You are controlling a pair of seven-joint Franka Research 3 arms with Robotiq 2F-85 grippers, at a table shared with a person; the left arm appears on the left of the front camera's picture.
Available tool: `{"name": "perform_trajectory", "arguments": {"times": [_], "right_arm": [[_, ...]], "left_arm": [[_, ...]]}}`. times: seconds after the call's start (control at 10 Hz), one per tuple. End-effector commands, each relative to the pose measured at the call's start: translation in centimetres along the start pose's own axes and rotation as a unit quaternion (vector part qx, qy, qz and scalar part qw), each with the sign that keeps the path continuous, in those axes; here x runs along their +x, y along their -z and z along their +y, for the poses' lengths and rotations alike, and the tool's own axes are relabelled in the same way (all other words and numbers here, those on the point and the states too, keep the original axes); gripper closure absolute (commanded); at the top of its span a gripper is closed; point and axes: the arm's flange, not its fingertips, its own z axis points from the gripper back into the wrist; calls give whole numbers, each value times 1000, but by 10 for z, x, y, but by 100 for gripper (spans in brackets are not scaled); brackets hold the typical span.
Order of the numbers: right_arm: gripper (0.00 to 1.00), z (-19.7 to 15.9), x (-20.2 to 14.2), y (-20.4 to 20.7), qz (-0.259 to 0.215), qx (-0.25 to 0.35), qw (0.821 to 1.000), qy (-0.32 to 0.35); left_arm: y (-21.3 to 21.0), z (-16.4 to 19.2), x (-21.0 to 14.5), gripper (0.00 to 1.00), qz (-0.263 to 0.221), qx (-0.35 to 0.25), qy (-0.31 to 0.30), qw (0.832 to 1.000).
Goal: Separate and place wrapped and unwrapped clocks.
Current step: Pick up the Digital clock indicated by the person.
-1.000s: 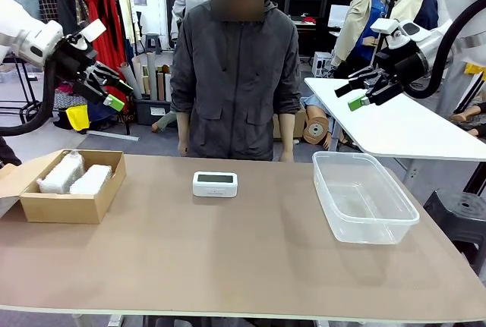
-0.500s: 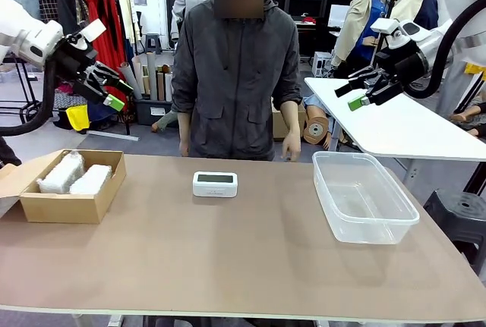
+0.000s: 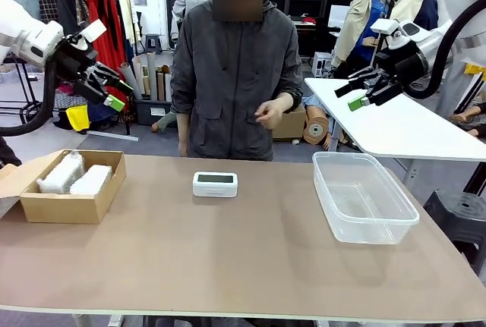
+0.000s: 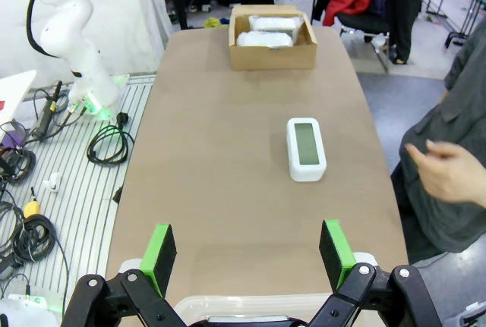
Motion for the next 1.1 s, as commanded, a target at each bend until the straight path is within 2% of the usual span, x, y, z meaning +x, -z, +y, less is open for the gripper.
{"name": "perform_trajectory", "arguments": {"times": [0.0,1.0], "right_arm": [[0,0,1,-1,1,-1,1000,-2],[0,0,1,-1,1,-1,1000,-2]], "left_arm": [[-1,0,0,0,4,-2,2,1000],[-1,0,0,0,4,-2,2,1000]]}}
